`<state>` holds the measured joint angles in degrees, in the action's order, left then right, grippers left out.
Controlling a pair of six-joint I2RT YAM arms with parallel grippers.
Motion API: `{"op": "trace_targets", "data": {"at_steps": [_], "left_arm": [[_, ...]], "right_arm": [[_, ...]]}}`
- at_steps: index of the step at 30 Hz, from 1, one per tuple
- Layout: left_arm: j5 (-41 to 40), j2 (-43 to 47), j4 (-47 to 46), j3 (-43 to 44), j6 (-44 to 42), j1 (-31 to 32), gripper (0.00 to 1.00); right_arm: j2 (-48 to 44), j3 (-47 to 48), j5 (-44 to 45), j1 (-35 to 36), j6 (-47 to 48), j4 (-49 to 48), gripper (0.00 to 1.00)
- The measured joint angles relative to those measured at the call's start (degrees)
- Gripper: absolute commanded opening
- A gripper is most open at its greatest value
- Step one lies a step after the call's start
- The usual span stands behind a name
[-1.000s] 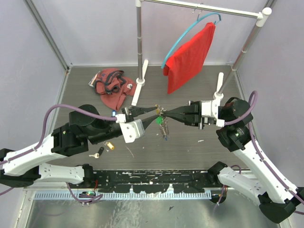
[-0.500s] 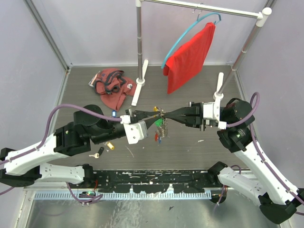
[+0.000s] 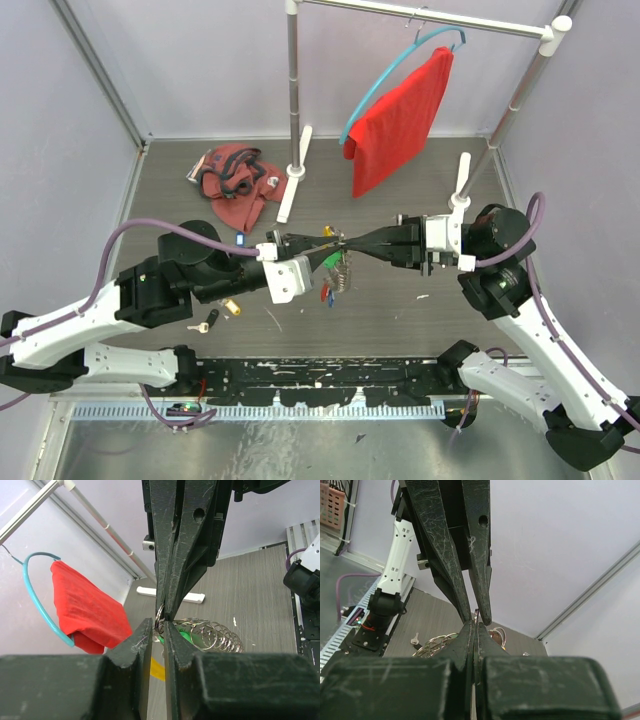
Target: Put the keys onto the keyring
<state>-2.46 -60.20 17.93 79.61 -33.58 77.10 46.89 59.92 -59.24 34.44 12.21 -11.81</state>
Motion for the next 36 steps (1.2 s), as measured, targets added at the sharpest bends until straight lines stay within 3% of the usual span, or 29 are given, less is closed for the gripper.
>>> {"op": "trace_targets", "data": {"at_steps": [10, 13, 23, 36], "left_arm": [[0.04, -0.24, 0.44, 0.42, 0.39, 0.0, 0.0], [0.02, -0.33, 0.94, 0.72, 0.66, 0.0, 0.0], [-0.46, -0.92, 4.39, 2.05, 0.61, 0.0, 0.0], [-5.4, -5.97, 18.14, 10.01, 0.66, 0.0, 0.0]], "right_arm": [[0.02, 0.66, -1.07, -0.07, 1.62, 1.25, 0.01], [0.13, 1.2, -1.18, -0.07, 2.95, 2.6, 0.01], [1.88, 7.61, -1.29, -0.04, 10.69, 15.78, 0.27], [4.52, 16.09, 2.21, -0.04, 21.24, 36.02, 0.32]]}}
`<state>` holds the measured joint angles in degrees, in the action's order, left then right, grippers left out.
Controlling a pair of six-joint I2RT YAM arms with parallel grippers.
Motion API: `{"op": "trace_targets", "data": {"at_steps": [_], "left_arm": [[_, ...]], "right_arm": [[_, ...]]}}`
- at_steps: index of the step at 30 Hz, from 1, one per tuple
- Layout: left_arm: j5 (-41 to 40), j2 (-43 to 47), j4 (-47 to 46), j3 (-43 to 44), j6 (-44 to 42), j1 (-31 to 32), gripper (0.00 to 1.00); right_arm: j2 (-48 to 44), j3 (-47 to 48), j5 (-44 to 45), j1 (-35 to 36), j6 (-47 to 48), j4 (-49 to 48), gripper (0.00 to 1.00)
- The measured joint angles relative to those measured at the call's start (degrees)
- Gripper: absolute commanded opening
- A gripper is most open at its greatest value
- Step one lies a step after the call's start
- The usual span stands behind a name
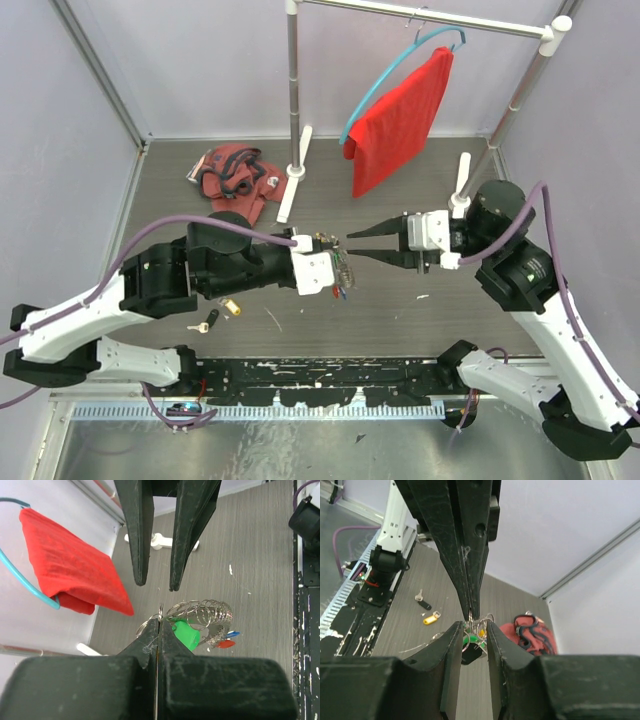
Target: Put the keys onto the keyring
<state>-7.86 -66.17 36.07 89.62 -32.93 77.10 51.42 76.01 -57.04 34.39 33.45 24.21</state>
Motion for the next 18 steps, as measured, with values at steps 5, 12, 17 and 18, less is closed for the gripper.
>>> {"op": "trace_targets", "data": {"at_steps": [5, 12, 17, 18], "left_arm": [[-1.38, -1.97, 3.15, 2.03, 0.68, 0.0, 0.0], [-2.69, -5.57, 8.09, 6.78, 1.68, 0.0, 0.0], [-3.93, -8.26, 11.8, 10.23, 1.68, 0.0, 0.0], [-4.13, -8.85, 12.68, 10.95, 1.68, 0.0, 0.0]], "right_arm": [[1.53, 0.0, 1.97, 0.0, 1.14, 3.87, 0.33], [3.69, 0.0, 2.19, 0.0, 1.38, 6.49, 0.32], [4.35, 0.0, 2.56, 0.26, 1.33, 7.39, 0.31], [4.37, 0.0, 2.58, 0.39, 1.36, 7.41, 0.31]]}}
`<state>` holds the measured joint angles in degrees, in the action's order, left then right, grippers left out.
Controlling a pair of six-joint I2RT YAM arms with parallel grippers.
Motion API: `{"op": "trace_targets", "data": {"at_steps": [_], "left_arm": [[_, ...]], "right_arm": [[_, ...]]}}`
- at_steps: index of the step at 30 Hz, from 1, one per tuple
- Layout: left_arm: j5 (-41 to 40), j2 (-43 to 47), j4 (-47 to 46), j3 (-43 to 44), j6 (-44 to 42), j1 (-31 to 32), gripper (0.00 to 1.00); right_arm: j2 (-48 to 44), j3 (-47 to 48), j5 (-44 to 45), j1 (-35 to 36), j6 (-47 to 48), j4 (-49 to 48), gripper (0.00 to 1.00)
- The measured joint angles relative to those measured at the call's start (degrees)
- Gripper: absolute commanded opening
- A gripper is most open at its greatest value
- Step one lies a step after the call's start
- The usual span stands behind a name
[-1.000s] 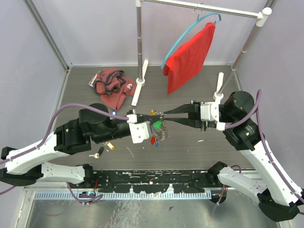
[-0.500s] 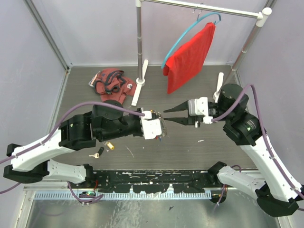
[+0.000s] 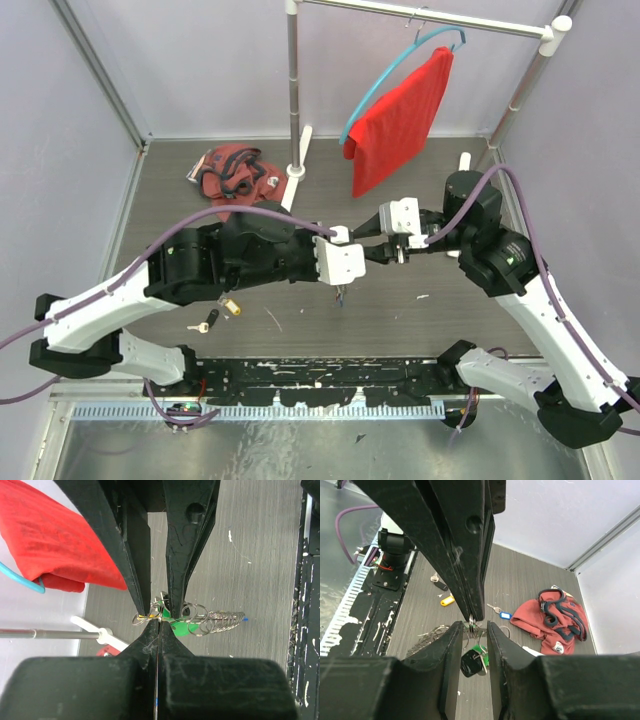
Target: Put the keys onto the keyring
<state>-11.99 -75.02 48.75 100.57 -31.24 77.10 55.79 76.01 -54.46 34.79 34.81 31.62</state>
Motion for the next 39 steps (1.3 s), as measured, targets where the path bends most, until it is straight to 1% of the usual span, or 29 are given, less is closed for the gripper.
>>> {"op": "trace_targets", "data": {"at_steps": [3, 7, 17, 22, 24, 26, 28, 29, 30, 32, 33, 35, 39], "left_arm": [[-0.7, -2.36, 3.26, 2.84, -0.04, 0.0, 0.0], [-1.2, -3.67, 5.77, 4.07, -0.04, 0.0, 0.0], [-1.55, -3.8, 7.1, 4.46, -0.22, 0.0, 0.0], [-1.84, -3.8, 7.23, 4.48, -0.2, 0.0, 0.0], [-1.9, -3.8, 7.41, 4.48, -0.2, 0.0, 0.0], [-2.05, -3.8, 7.48, 4.48, -0.22, 0.0, 0.0], [-2.23, -3.8, 7.43, 4.48, -0.17, -0.04, 0.0], [-2.25, -3.8, 7.5, 4.48, -0.2, -0.04, 0.02], [-2.32, -3.8, 7.48, 4.48, -0.22, -0.04, 0.08], [-2.29, -3.78, 7.34, 4.48, -0.22, -0.04, 0.28], [-2.29, -3.67, 7.08, 4.42, -0.37, -0.04, 0.33], [-2.14, -3.04, 5.66, 3.72, -0.37, 0.0, 0.36], [-1.77, 1.95, -0.81, -1.2, -0.09, 0.0, 0.36]], "right_arm": [[0.13, 0.0, 0.09, 0.44, -0.07, 0.09, 0.3], [0.22, -0.02, 0.42, 0.92, -0.2, 0.09, 0.27], [1.53, -0.04, 1.86, 1.7, 0.31, 0.66, 0.26], [1.88, -0.04, 1.97, 1.86, 1.14, 1.22, 0.18], [2.01, -0.04, 1.97, 1.86, 1.31, 1.36, 0.11], [2.01, -0.04, 1.88, 1.88, 1.44, 1.53, 0.02], [2.01, -0.04, 1.86, 1.9, 1.68, 1.79, 0.01], [1.99, -0.04, 1.86, 1.92, 1.73, 1.88, 0.01], [1.99, -0.04, 1.86, 1.92, 1.75, 1.88, 0.01], [1.9, -0.04, 1.88, 1.92, 1.75, 1.79, 0.01], [1.79, -0.04, 1.95, 1.92, 1.75, 1.62, 0.01], [1.22, -0.07, 2.29, 1.9, 1.29, 0.92, 0.01], [-0.5, -0.07, 3.02, 1.92, 0.61, -0.92, 0.01]]}}
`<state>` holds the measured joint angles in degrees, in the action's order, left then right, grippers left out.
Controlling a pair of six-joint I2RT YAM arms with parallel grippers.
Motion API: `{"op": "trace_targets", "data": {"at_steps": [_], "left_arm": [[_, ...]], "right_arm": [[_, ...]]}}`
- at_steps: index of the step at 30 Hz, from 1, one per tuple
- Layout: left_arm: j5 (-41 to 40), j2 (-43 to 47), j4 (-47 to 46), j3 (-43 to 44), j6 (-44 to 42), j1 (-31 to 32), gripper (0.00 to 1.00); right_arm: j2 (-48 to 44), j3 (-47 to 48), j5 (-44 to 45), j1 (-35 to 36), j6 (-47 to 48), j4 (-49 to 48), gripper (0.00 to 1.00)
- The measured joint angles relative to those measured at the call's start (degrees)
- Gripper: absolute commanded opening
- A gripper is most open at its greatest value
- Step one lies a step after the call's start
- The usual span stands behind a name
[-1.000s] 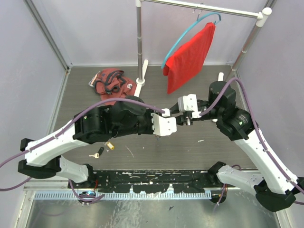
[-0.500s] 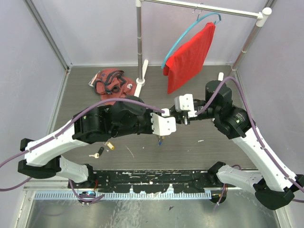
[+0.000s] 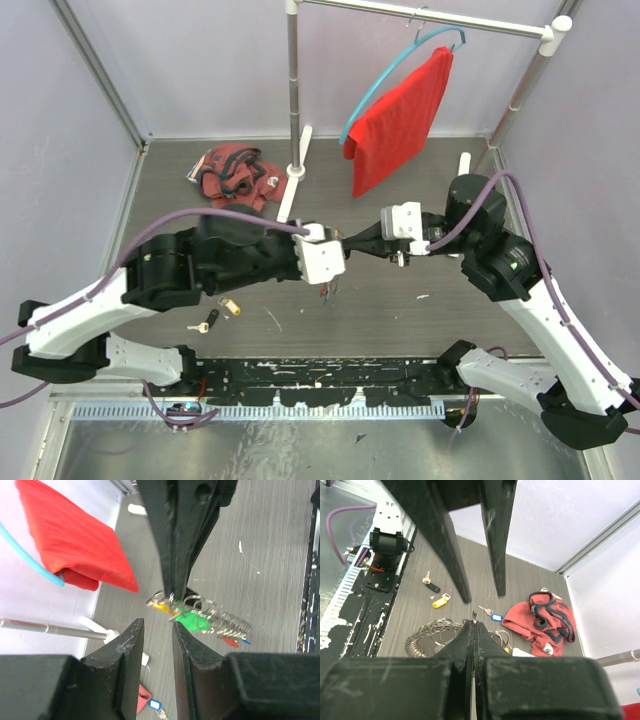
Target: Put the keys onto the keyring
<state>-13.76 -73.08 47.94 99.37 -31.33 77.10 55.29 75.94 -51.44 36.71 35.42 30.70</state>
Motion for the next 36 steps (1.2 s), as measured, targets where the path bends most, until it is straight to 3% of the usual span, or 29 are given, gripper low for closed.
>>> {"op": "trace_targets", "data": {"at_steps": [10, 21, 27, 36], "left_arm": [[0.35, 14.4, -16.59, -11.93, 1.51, 0.0, 0.37], [3.67, 16.24, -24.17, -18.93, 3.15, 0.0, 0.38], [4.74, 16.92, -26.34, -21.11, 5.64, 0.0, 0.38], [6.99, 20.5, -31.26, -26.73, 10.16, 0.0, 0.38]], "right_arm": [[-5.07, -6.01, 0.15, 0.0, -8.26, -14.97, 0.01], [-6.93, -15.67, -1.97, 0.0, -22.69, -41.66, 0.01], [-7.06, -16.06, -4.42, 0.0, -25.11, -48.92, 0.01], [-7.21, -16.04, -6.75, 0.0, -23.41, -49.81, 0.01]]}}
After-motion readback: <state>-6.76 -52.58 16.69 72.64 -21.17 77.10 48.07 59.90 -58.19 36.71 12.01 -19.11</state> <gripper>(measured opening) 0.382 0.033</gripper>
